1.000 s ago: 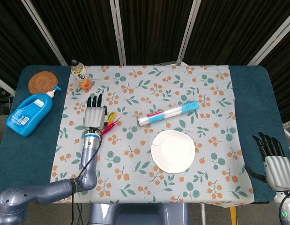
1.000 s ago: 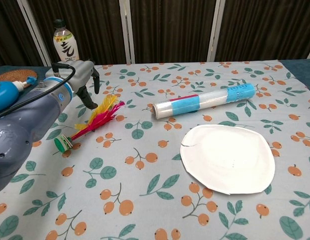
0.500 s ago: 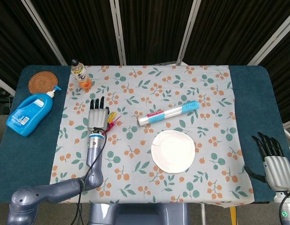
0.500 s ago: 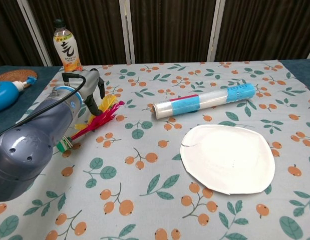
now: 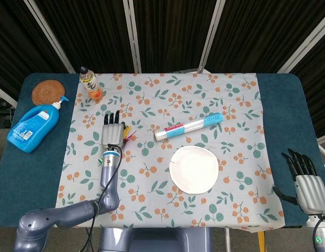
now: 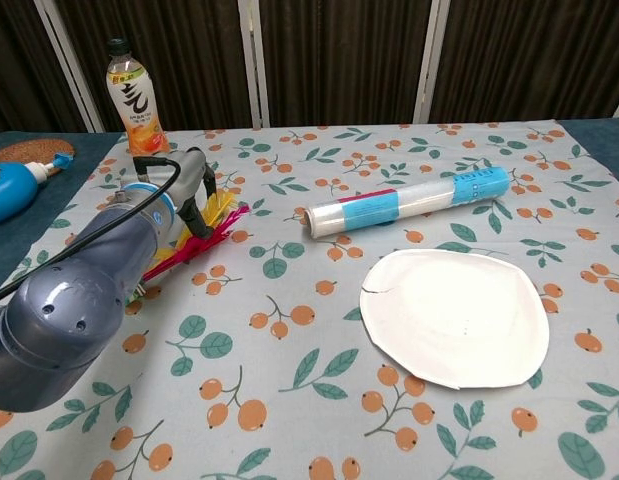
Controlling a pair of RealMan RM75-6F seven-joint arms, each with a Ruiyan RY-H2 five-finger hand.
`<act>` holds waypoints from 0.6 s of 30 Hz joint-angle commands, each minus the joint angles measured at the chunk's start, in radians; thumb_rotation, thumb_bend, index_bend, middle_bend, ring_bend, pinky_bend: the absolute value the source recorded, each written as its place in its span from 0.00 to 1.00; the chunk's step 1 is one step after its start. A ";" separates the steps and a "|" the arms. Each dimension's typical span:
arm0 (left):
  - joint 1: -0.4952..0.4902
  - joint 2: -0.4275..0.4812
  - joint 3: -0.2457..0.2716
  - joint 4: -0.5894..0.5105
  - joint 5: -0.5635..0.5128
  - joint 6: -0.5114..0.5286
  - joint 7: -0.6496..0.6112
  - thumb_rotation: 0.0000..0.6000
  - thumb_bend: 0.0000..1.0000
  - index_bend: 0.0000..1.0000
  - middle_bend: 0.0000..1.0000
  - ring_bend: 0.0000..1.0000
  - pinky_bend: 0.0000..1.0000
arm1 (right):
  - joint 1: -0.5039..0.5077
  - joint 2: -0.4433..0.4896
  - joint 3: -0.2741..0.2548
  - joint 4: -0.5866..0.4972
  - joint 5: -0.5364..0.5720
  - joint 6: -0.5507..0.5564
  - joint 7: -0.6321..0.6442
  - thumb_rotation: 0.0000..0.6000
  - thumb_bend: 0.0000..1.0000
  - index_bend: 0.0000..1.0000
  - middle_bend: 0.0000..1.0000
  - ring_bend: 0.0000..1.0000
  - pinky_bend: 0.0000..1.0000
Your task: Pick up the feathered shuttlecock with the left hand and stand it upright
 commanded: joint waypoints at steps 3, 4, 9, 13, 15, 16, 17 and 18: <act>-0.001 -0.010 0.004 0.013 0.004 -0.002 -0.008 1.00 0.42 0.53 0.00 0.00 0.02 | -0.001 0.001 0.000 -0.001 0.001 0.000 0.001 1.00 0.11 0.09 0.00 0.00 0.00; -0.001 -0.011 0.004 0.014 0.006 -0.002 -0.011 1.00 0.43 0.53 0.00 0.00 0.02 | -0.001 0.001 0.001 -0.001 0.001 0.001 0.002 1.00 0.11 0.09 0.00 0.00 0.00; 0.002 -0.015 0.009 0.013 0.014 0.002 -0.020 1.00 0.49 0.57 0.00 0.00 0.02 | -0.002 0.002 0.002 -0.002 0.004 0.002 0.005 1.00 0.11 0.09 0.00 0.00 0.00; 0.011 -0.013 0.018 0.008 0.023 0.003 -0.029 1.00 0.49 0.57 0.00 0.00 0.02 | -0.002 0.001 0.003 -0.002 0.004 0.004 0.001 1.00 0.11 0.09 0.00 0.00 0.00; 0.015 -0.012 0.019 0.006 0.026 0.003 -0.033 1.00 0.49 0.57 0.00 0.00 0.02 | -0.002 0.001 0.003 -0.001 0.002 0.005 0.001 1.00 0.11 0.09 0.00 0.00 0.00; 0.016 -0.010 0.018 0.003 0.027 0.003 -0.036 1.00 0.49 0.57 0.01 0.00 0.02 | -0.002 0.000 0.003 -0.001 0.002 0.005 0.001 1.00 0.11 0.09 0.00 0.00 0.00; 0.017 -0.008 0.017 -0.002 0.029 0.004 -0.041 1.00 0.49 0.57 0.01 0.00 0.02 | -0.002 0.000 0.003 0.000 0.002 0.005 0.000 1.00 0.11 0.09 0.00 0.00 0.00; 0.018 -0.005 0.015 -0.007 0.032 0.004 -0.044 1.00 0.49 0.57 0.01 0.00 0.02 | -0.002 -0.001 0.003 0.000 0.003 0.005 0.000 1.00 0.11 0.09 0.00 0.00 0.00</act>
